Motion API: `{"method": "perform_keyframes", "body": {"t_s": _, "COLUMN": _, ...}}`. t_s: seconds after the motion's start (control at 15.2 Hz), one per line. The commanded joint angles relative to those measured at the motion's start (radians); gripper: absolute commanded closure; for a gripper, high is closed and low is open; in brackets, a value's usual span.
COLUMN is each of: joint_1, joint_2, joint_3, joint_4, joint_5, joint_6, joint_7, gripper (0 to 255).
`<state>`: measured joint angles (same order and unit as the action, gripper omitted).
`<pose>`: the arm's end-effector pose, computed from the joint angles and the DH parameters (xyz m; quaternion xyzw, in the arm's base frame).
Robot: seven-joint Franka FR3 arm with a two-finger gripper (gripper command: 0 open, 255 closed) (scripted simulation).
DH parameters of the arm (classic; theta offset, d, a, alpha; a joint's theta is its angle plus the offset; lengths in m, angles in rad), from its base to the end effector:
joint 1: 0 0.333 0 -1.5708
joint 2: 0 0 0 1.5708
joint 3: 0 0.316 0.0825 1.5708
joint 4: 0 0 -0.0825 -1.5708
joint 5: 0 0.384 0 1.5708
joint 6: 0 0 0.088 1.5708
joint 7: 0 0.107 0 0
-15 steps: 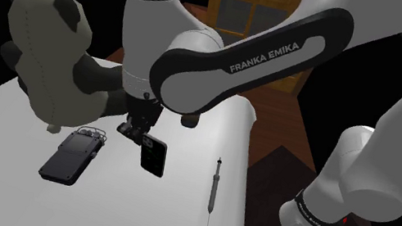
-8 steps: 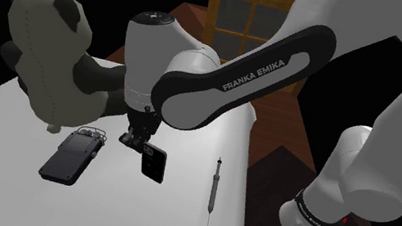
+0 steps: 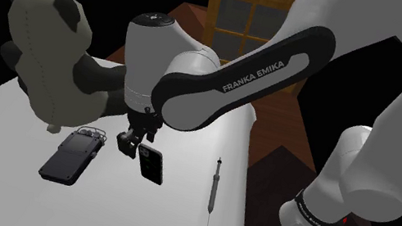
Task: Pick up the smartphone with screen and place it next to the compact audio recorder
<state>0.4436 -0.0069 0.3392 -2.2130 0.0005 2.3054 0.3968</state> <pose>0.3803 0.3785 0.3901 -0.9803 -0.1915 -0.0416 0.0267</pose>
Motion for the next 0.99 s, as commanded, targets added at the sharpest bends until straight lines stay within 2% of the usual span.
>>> {"method": "perform_keyframes", "body": {"t_s": 0.0, "joint_1": 0.000, "joint_2": 0.000, "joint_3": 0.000, "joint_4": 0.000, "joint_5": 0.000, "joint_6": 0.000, "joint_7": 0.000, "gripper": 0}}
{"method": "perform_keyframes", "body": {"t_s": 0.2, "joint_1": 0.000, "joint_2": 0.000, "joint_3": 0.000, "joint_4": 0.000, "joint_5": 0.000, "joint_6": 0.000, "joint_7": 0.000, "gripper": 0}}
{"method": "perform_keyframes", "body": {"t_s": 0.46, "joint_1": -0.002, "joint_2": -0.073, "joint_3": -0.004, "joint_4": 0.054, "joint_5": 0.030, "joint_6": -0.123, "joint_7": -0.022, "gripper": 0}}
{"method": "perform_keyframes", "body": {"t_s": 0.92, "joint_1": -0.002, "joint_2": -0.073, "joint_3": -0.004, "joint_4": 0.054, "joint_5": 0.030, "joint_6": -0.123, "joint_7": -0.022, "gripper": 0}}
